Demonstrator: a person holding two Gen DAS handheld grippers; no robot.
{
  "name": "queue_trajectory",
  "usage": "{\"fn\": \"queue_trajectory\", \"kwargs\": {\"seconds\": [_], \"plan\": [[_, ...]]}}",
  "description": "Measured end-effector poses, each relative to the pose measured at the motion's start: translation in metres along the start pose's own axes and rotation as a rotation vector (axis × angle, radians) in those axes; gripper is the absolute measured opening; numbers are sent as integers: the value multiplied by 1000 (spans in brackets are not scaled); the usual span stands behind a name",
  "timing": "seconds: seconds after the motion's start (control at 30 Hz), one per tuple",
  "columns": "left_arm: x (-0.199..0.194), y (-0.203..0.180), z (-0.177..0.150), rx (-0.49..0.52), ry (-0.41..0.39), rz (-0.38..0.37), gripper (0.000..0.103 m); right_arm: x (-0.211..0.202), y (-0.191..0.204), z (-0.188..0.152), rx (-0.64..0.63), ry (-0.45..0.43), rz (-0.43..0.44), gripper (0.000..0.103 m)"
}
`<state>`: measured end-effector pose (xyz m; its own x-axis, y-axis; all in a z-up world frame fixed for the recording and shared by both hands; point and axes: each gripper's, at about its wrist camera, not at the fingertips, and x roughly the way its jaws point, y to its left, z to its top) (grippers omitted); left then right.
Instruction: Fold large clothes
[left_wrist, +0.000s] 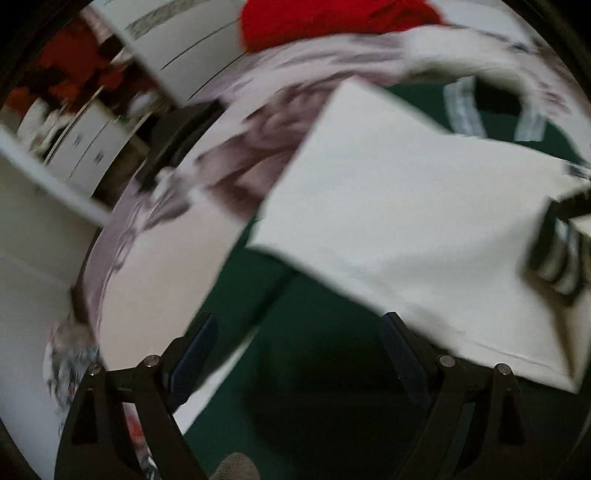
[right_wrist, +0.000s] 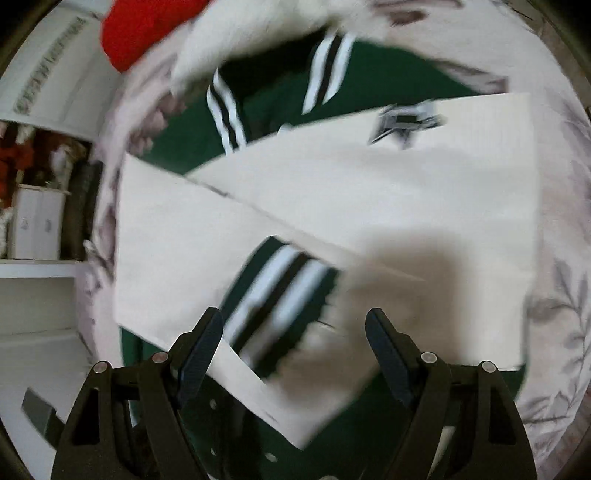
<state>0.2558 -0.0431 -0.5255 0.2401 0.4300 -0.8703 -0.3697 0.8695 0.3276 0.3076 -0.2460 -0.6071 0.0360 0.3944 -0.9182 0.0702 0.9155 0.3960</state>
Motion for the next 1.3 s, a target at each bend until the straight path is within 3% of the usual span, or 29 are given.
{"fn": "queue_trajectory", "kwargs": {"seconds": [0.1, 0.17, 0.2, 0.23, 0.27, 0.33, 0.43, 0.47, 0.53, 0.63, 0.7, 0.77, 0.83, 0.9, 1.0, 1.07, 1.17, 1.2, 1.23, 1.3], "plan": [[15, 16, 3, -37, 39, 13, 90, 36, 25, 8, -21, 61, -143, 85], [15, 21, 4, -32, 29, 20, 90, 46, 21, 7, -16, 94, -206, 76], [14, 23, 3, -22, 20, 25, 90, 40, 13, 4, -5, 68, -220, 54], [14, 25, 2, -12, 16, 25, 90, 33, 3, 0, 0, 44, -250, 39], [15, 26, 1, -5, 17, 23, 90, 21, -16, -7, 17, 27, -288, 39], [18, 27, -5, 10, 26, 28, 90, -2, -60, -24, 99, 29, -266, 40], [26, 24, -9, 35, 45, 47, 90, -24, -118, -53, 187, 80, -353, 41], [30, 23, -12, 40, 56, 53, 90, -30, -131, -59, 234, 82, -307, 44], [37, 22, -17, 38, 91, 46, 90, -46, -155, -75, 372, 62, -176, 62], [40, 23, -20, 32, 112, 36, 90, -60, -163, -86, 435, -14, -99, 66], [39, 24, -20, 31, 118, 28, 90, -60, -172, -95, 505, -71, 36, 68], [38, 26, -20, 25, 129, 15, 90, -44, -183, -104, 610, -63, 195, 68], [36, 30, -18, 15, 135, 6, 90, -32, -189, -118, 718, -79, 294, 68], [32, 32, -17, 13, 125, 3, 90, -45, -208, -136, 864, -184, 295, 68], [30, 33, -15, 20, 111, 5, 90, -50, -207, -145, 877, -268, 362, 69], [30, 31, -14, 22, 105, 4, 90, -38, -199, -138, 801, -201, 373, 75], [29, 27, -9, 19, 93, 2, 90, -8, -178, -119, 645, -45, 335, 74], [27, 26, -7, 19, 88, 1, 90, -2, -169, -114, 594, -25, 280, 51], [25, 26, -4, 18, 79, 1, 90, -2, -164, -110, 557, -50, 258, 5], [18, 26, 7, 2, 55, -10, 90, -19, -138, -93, 409, -104, 151, 6]]}}
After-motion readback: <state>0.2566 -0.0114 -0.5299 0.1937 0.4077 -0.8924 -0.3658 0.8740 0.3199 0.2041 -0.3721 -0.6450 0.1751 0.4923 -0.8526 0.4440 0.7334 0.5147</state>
